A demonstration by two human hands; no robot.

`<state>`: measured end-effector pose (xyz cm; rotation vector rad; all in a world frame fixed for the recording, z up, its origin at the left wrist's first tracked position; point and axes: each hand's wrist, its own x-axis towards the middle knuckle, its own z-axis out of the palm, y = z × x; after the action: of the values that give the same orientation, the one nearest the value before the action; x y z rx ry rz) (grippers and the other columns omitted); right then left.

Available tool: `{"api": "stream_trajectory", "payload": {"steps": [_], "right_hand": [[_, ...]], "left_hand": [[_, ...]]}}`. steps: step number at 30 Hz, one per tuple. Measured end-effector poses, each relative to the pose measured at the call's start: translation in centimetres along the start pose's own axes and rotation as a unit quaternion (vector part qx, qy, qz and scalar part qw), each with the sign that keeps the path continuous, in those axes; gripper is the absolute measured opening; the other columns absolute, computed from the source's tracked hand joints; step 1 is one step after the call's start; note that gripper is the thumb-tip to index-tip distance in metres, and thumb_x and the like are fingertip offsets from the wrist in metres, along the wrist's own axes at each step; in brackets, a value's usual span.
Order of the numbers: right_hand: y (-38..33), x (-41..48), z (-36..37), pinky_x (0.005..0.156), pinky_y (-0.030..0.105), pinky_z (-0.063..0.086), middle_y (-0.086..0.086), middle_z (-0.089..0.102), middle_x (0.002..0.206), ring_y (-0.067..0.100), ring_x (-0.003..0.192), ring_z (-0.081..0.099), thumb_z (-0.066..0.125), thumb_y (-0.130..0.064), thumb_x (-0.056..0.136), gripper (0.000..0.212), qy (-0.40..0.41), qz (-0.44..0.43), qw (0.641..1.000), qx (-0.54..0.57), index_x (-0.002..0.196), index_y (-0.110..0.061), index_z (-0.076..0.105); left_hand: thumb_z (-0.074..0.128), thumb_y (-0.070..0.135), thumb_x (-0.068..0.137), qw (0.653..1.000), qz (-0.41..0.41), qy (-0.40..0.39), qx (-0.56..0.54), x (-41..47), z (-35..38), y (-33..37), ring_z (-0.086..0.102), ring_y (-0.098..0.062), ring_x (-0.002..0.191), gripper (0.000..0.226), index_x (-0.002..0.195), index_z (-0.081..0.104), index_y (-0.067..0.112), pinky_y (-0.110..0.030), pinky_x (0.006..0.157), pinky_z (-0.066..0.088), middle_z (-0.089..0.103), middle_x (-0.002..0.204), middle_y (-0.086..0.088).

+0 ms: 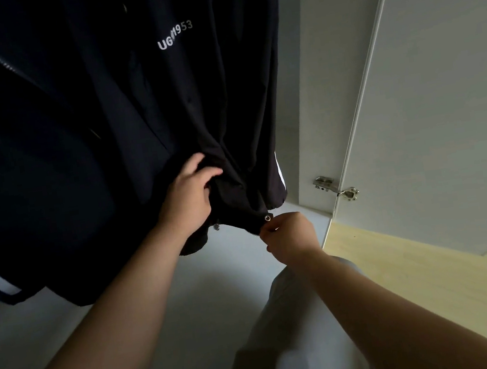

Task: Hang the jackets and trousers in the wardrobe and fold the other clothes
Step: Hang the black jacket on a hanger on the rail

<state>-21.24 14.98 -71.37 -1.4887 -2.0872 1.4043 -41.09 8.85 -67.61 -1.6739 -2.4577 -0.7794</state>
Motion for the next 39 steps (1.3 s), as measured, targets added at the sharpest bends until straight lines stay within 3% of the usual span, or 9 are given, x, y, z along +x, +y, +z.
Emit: {"api": "stream_trajectory", "payload": {"steps": [6,11,14,17,20,22,26,32,39], "right_hand": [[0.1,-0.2,0.2,0.053,0.022,0.042,0.007,0.066,0.081,0.021,0.067,0.058,0.051,-0.007,0.088,0.023,-0.035,-0.024,0.993,-0.114,0.090,-0.008,0.074],[-0.4,0.2,0.8,0.041,0.020,0.031,0.001,0.056,0.071,0.013,0.056,0.051,0.059,-0.025,0.095,0.022,-0.065,-0.008,0.986,-0.153,0.077,-0.012,0.054],[-0.5,0.7,0.8,0.046,0.018,0.032,0.002,0.062,0.083,0.014,0.065,0.054,0.057,-0.016,0.093,0.012,-0.095,-0.014,0.977,-0.190,0.095,-0.008,0.067],[-0.1,1.3,0.9,0.048,0.017,0.042,0.003,0.067,0.084,0.013,0.067,0.061,0.060,-0.010,0.092,0.014,-0.103,0.008,0.982,-0.156,0.100,-0.005,0.071],[-0.4,2.0,1.0,0.056,0.022,0.054,0.011,0.073,0.080,0.019,0.063,0.068,0.061,-0.006,0.092,0.009,-0.118,0.112,0.986,0.042,0.091,-0.001,0.069],[-0.8,1.8,1.2,0.058,0.026,0.057,0.016,0.073,0.076,0.021,0.058,0.068,0.066,-0.003,0.092,0.012,-0.132,0.195,0.954,0.188,0.095,0.008,0.070],[-1.5,0.6,1.6,0.054,0.028,0.057,0.021,0.074,0.079,0.023,0.059,0.070,0.071,0.002,0.090,0.017,-0.144,0.257,0.886,0.358,0.103,0.012,0.066],[-2.9,-0.7,2.2,0.048,0.023,0.054,0.022,0.074,0.083,0.019,0.054,0.070,0.065,0.005,0.092,0.023,-0.213,0.238,0.875,0.363,0.114,0.013,0.062],[-3.8,-1.9,3.6,0.050,0.021,0.052,0.012,0.070,0.070,0.012,0.049,0.062,0.056,-0.001,0.099,0.024,-0.306,0.197,0.879,0.308,0.119,0.012,0.061]], "left_hand": [[0.049,0.018,0.099,0.967,0.094,-0.080,0.222,3.3,-1.9,1.1,0.063,-0.026,0.094,0.020,0.111,0.063,0.027,-0.033,0.071,0.043,0.064,0.110,0.004],[0.048,0.029,0.092,0.922,0.120,-0.136,0.343,5.8,-1.1,4.5,0.056,-0.025,0.111,0.028,0.113,0.066,0.028,-0.040,0.099,0.035,0.067,0.112,0.001],[0.060,0.018,0.089,0.940,0.124,-0.139,0.285,5.3,-0.5,4.6,0.051,-0.024,0.117,0.037,0.125,0.059,0.028,-0.039,0.106,0.034,0.051,0.127,0.001],[0.068,0.015,0.090,0.994,0.066,-0.005,0.084,2.1,-0.8,3.6,0.054,-0.014,0.102,0.036,0.124,0.058,0.022,-0.029,0.090,0.044,0.046,0.131,0.002],[0.071,0.019,0.089,0.990,-0.076,0.081,-0.090,-2.7,-0.2,2.0,0.057,-0.004,0.075,0.013,0.101,0.066,0.020,-0.020,0.070,0.045,0.065,0.097,0.007],[0.071,0.025,0.091,0.952,-0.233,0.030,-0.195,-6.0,1.2,0.5,0.060,-0.004,0.058,0.009,0.088,0.067,0.017,-0.020,0.059,0.047,0.068,0.072,0.006],[0.068,0.019,0.094,0.781,-0.494,-0.014,-0.382,-11.9,3.4,-3.0,0.057,-0.011,0.049,0.013,0.088,0.070,0.008,-0.023,0.046,0.040,0.070,0.072,-0.003],[0.055,0.010,0.098,0.529,-0.626,0.200,-0.537,-14.3,2.1,-7.7,0.059,-0.017,0.073,0.006,0.096,0.059,0.007,-0.022,0.054,0.050,0.058,0.092,-0.008],[0.051,0.019,0.103,0.531,-0.525,0.164,-0.645,-15.3,0.3,-8.9,0.059,-0.016,0.101,0.025,0.126,0.060,0.020,-0.033,0.095,0.039,0.063,0.121,0.006]]}}
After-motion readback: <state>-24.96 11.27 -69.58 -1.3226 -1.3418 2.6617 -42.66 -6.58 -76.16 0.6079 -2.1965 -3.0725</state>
